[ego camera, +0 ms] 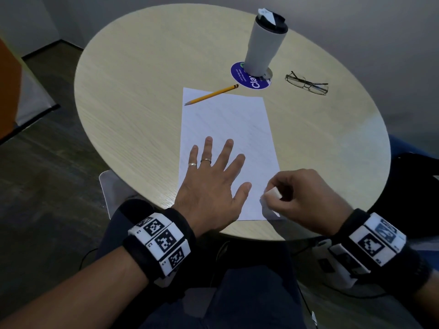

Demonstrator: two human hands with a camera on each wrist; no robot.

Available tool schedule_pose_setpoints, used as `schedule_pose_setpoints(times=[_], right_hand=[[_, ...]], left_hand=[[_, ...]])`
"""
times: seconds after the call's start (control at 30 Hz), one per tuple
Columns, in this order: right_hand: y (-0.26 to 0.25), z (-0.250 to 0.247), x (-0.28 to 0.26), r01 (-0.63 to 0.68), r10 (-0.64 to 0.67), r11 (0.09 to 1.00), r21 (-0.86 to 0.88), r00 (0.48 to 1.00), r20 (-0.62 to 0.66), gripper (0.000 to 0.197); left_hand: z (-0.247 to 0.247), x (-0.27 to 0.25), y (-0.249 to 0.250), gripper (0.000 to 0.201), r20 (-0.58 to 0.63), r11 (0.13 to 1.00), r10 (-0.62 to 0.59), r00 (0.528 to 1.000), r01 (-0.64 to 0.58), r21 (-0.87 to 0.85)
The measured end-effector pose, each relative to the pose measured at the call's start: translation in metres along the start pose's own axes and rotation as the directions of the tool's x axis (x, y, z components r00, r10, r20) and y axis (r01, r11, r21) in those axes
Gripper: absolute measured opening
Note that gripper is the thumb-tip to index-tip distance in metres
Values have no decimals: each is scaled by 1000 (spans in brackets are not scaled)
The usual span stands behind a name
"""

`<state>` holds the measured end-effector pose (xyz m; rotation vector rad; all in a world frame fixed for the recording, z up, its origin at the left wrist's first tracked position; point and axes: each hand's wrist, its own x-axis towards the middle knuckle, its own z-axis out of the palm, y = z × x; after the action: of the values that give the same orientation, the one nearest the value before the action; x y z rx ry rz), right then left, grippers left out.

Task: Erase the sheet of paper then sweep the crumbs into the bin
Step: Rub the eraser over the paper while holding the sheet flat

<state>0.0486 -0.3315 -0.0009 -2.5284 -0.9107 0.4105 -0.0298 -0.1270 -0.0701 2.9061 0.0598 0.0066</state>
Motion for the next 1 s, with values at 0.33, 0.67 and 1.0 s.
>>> schedule_pose_setpoints(times=[0.33,0.67,1.0], right_hand=[[6,0,0,-25,25,999,33,1000,1,12],[6,1,2,10,-10,1000,16,1000,18,9],[12,-11,9,47,-46,999,-9,994,104,6]], left_hand=[[-1,0,-1,71,6,1000,9,1000,-9,2],[0,0,-1,70,-9,1000,16,1000,-16,-1],[0,0,-2,70,-9,1000,19,1000,-19,0]])
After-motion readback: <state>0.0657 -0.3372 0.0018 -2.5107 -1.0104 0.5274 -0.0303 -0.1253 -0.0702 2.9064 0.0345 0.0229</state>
